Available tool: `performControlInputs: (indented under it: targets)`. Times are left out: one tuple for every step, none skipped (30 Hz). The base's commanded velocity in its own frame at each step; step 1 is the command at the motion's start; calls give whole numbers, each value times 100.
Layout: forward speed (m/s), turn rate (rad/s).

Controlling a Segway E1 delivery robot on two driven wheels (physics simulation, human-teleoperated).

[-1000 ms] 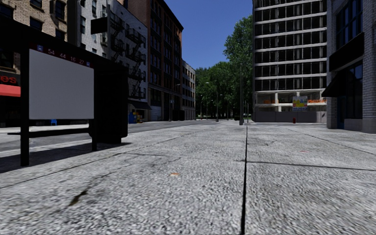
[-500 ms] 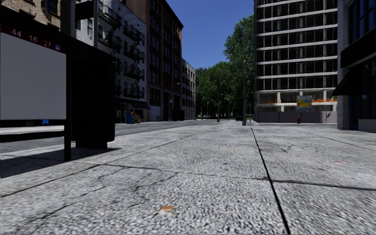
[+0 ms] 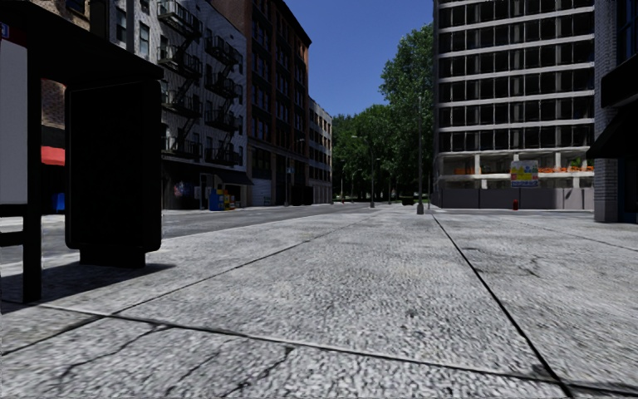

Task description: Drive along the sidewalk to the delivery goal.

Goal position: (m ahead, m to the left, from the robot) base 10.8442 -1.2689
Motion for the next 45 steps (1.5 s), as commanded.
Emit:
performControlInputs:
  targets:
    - [200, 0]
    - [200, 0]
    - [200, 0]
    - [200, 0]
    - [200, 0]
    - [200, 0]
    - [200, 0]
    - [200, 0]
    - [200, 0]
    - [200, 0]
    - [200, 0]
    - [200, 0]
    - [200, 0]
    - [200, 0]
    - [200, 0]
    - [200, -3]
    - [200, -8]
    - [200, -10]
    - [200, -10]
    - [200, -11]
    - [200, -11]
    - [200, -11]
    - [200, -12]
    - [200, -12]
    - [200, -12]
    - [200, -13]
    - [200, -13]
    - [200, -13]
    - [200, -14]
    - [200, -19]
    - [200, -21]
    - [200, -21]
    - [200, -21]
    - [200, -21]
    - [200, -22]
    - [200, -22]
    - [200, -22]
    - [200, -22]
    - [200, -22]
    - [200, -22]
    - [200, -22]
    - [200, -22]
    - [200, -22]
    - [200, -22]
    - [200, -22]
